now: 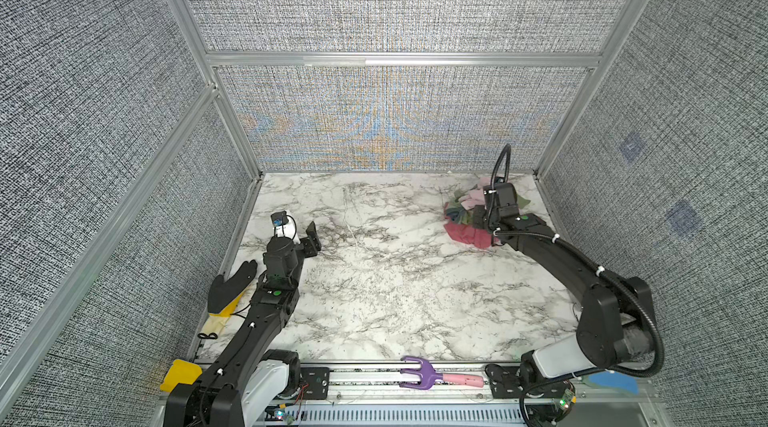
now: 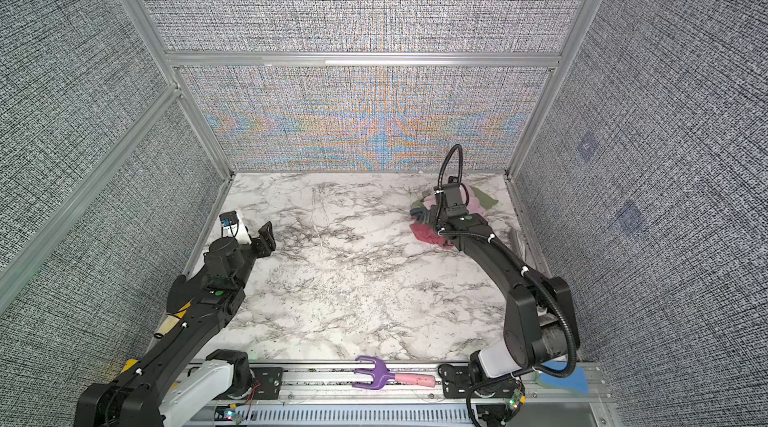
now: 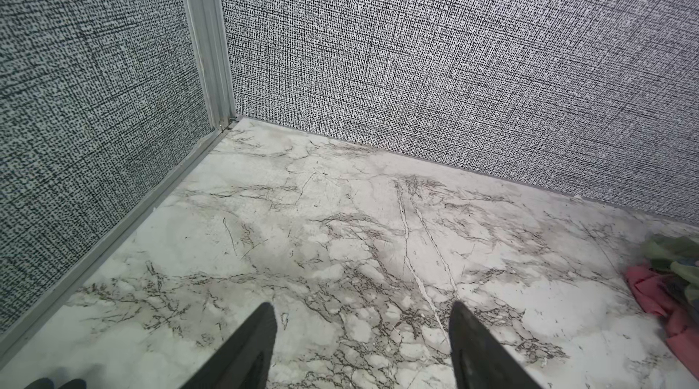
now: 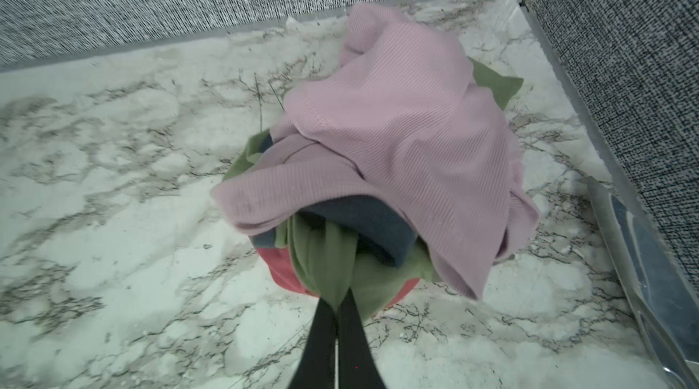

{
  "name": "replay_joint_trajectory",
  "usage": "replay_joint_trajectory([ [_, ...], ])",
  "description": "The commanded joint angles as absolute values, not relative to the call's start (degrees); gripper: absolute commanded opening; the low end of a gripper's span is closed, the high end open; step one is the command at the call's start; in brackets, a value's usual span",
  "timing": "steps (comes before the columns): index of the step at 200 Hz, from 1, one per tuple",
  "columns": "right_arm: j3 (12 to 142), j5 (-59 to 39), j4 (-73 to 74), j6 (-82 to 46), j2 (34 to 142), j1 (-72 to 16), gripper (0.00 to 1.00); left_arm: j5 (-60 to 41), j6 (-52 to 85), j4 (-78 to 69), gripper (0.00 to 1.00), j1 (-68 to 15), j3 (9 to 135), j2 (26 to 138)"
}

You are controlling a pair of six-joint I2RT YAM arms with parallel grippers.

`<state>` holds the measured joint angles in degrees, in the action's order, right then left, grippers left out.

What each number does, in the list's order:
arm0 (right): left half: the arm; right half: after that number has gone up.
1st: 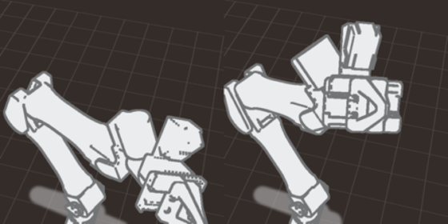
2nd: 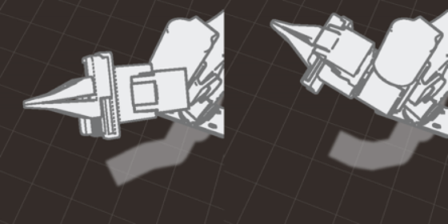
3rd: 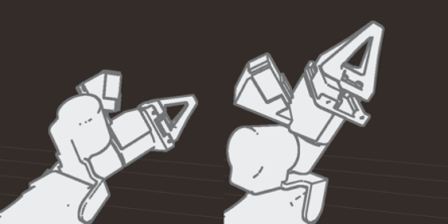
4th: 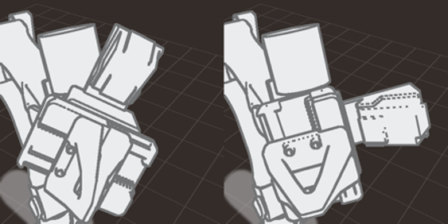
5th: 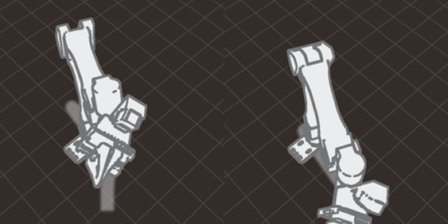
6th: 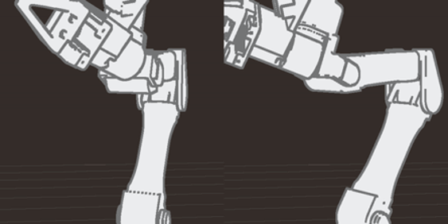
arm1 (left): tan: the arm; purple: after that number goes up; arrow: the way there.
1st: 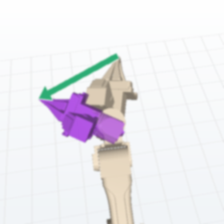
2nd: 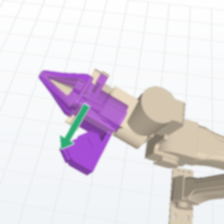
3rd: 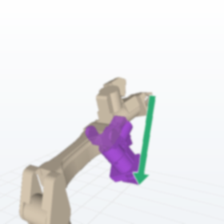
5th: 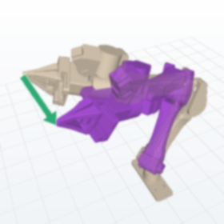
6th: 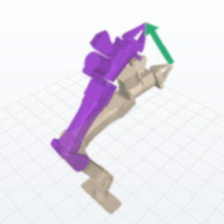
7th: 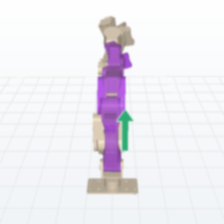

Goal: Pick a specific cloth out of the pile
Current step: 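Grasp the green shirt with the right gripper and pull it from the pile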

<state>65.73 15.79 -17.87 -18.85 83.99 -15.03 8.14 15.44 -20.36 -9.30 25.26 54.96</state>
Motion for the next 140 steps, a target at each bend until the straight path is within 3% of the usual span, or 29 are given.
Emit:
replay_joint_trajectory([
  [1, 67.7, 11.9, -18.7, -18.5, 82.4, -13.8, 0.00, 8.9, 14.6, -19.5, 0.74, -9.3, 25.8, 54.7],
  [140, 80.3, 8.6, -26.3, -17.7, 75.9, -8.7, 0.00, 8.2, 14.7, -18.5, 0.74, -9.4, 27.3, 55.8],
])
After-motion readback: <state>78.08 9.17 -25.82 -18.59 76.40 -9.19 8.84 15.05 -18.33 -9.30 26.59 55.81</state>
